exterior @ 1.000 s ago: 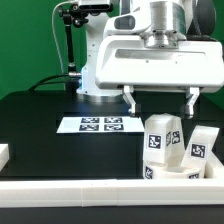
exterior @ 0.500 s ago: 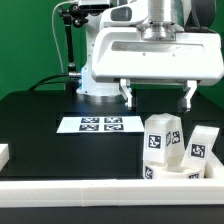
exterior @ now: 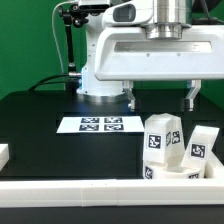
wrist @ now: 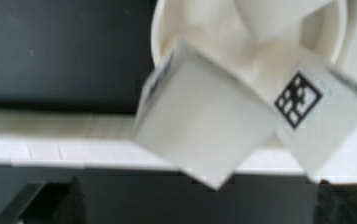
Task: Assemble stool
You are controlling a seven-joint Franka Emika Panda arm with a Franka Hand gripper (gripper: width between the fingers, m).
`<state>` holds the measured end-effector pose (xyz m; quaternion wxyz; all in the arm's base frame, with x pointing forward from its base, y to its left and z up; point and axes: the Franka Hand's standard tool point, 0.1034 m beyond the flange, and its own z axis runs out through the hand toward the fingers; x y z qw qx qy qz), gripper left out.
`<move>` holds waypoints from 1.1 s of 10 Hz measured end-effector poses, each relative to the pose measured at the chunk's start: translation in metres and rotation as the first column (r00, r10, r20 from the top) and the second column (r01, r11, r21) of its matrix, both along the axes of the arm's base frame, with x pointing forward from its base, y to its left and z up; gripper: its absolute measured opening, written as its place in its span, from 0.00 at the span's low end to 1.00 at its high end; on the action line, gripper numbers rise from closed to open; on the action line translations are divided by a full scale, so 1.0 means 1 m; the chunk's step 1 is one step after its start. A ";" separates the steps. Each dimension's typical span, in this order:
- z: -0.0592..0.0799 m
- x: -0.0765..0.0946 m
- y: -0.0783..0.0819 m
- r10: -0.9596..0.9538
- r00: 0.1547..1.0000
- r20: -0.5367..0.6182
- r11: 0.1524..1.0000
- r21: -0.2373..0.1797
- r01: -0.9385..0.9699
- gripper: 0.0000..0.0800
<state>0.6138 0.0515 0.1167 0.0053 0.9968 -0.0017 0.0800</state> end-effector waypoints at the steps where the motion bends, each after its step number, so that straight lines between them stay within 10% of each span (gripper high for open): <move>1: 0.000 -0.002 -0.003 -0.007 0.997 -0.081 1.000 0.007 0.007 0.81; 11: -0.001 0.006 -0.004 -0.003 0.987 -0.162 1.000 0.004 0.004 0.81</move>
Offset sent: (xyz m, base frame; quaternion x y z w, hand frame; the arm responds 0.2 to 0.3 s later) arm 0.0000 0.0000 0.0000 0.0000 0.0000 0.0000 1.0000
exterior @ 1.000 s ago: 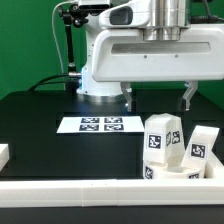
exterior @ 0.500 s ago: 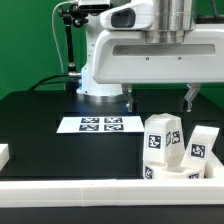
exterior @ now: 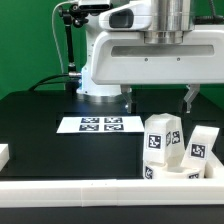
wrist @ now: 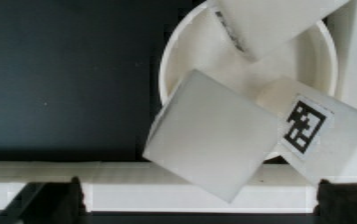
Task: Assemble stool
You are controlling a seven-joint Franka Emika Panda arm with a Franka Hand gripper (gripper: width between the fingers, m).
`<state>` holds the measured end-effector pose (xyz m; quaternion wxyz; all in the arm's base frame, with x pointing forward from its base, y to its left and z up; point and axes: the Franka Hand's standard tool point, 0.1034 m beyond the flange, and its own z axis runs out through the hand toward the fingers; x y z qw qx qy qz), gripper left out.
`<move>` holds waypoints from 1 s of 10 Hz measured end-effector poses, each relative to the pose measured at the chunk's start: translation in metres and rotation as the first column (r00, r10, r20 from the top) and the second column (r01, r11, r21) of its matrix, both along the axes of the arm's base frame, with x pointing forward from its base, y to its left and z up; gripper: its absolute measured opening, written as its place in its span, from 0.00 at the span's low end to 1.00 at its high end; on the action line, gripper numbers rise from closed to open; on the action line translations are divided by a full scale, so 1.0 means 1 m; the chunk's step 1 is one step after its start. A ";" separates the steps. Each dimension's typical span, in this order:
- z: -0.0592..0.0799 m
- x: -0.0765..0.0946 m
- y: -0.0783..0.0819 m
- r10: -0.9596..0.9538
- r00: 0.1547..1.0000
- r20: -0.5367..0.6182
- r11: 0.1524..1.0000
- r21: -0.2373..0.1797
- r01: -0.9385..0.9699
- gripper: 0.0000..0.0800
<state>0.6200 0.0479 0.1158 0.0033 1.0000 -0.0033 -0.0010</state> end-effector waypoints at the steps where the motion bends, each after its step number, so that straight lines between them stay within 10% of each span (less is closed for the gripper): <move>1: -0.001 0.000 -0.002 -0.023 1.000 0.001 1.000 0.005 0.023 0.81; 10: -0.003 -0.002 -0.013 0.033 0.999 -0.005 0.999 0.006 -0.033 0.81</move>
Offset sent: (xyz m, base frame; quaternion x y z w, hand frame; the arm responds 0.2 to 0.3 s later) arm 0.0003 0.0100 -0.0007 0.0258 -0.0255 -0.0806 0.9961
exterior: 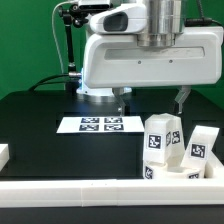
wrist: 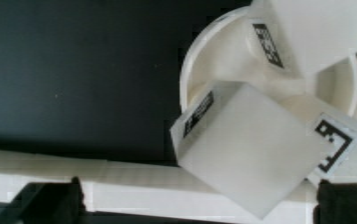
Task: Assemble stool
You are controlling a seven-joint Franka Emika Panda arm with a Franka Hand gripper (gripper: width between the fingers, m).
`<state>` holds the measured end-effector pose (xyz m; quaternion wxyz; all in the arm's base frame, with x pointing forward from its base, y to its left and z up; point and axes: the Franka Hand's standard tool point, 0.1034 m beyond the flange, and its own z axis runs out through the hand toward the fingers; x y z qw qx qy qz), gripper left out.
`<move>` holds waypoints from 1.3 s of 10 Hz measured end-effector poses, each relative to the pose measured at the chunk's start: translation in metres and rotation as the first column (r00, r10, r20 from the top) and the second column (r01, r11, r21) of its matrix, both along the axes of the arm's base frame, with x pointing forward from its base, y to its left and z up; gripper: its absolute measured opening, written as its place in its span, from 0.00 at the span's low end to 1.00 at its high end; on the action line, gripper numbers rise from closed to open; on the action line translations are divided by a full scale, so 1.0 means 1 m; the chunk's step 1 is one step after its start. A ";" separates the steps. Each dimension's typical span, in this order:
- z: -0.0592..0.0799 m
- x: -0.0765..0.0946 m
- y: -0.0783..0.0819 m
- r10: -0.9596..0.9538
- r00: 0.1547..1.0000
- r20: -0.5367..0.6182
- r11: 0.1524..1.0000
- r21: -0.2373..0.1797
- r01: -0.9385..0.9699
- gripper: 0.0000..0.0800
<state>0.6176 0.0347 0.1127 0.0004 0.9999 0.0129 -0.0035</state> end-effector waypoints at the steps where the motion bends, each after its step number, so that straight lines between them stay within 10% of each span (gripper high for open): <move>1: 0.000 0.000 -0.002 -0.146 0.989 -0.004 0.989 0.022 0.146 0.81; 7: 0.001 0.003 -0.001 -0.583 0.812 -0.012 0.811 0.041 0.583 0.81; 13: -0.021 -0.003 0.014 -0.584 0.810 0.054 0.811 0.053 0.582 0.81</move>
Offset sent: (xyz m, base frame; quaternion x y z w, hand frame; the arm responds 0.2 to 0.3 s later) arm 0.0000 0.0000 0.0000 0.0000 0.0000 0.1938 0.9810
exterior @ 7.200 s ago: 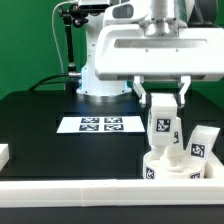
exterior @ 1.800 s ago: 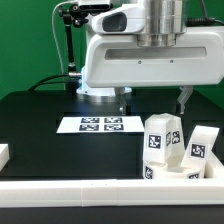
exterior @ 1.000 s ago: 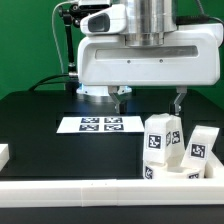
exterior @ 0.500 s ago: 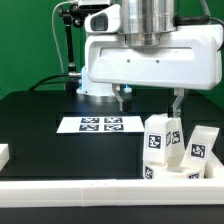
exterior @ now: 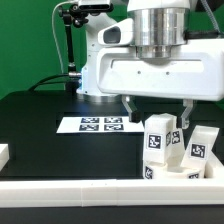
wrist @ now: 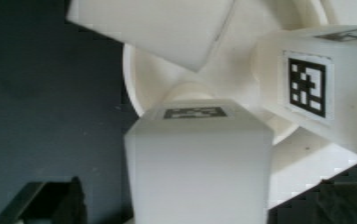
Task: Assemble stool
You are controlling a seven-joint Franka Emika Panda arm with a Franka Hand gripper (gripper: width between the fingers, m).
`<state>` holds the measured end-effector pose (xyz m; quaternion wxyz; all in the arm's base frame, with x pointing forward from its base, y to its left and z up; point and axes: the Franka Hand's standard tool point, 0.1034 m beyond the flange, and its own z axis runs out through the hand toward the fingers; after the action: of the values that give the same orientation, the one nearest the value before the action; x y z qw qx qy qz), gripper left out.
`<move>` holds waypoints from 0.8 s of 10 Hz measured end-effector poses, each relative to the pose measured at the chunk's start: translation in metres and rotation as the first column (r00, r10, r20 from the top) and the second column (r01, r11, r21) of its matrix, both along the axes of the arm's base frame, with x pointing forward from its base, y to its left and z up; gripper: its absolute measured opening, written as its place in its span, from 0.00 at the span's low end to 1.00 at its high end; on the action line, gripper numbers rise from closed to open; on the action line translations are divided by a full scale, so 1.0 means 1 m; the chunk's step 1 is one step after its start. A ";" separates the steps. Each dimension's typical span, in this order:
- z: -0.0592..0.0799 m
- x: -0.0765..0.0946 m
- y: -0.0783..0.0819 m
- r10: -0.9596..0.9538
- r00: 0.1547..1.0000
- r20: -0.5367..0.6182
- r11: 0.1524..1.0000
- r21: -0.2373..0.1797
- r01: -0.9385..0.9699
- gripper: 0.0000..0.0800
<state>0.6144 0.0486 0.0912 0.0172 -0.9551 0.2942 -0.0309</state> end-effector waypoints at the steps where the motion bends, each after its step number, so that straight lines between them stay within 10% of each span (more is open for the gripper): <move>1: 0.000 0.001 -0.001 0.000 1.000 0.001 1.000 -0.001 0.000 0.81; 5: 0.000 0.000 -0.001 0.000 1.000 0.000 1.000 -0.001 0.000 0.42; 8: -0.001 0.001 -0.002 -0.023 1.000 0.001 1.000 0.004 0.023 0.42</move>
Offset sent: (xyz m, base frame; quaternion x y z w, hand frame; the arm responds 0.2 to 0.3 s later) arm 0.0000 0.0000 0.0000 0.0000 0.0000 0.0000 1.0000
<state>0.6151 0.0467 0.0907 0.0188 -0.9515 0.3054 -0.0310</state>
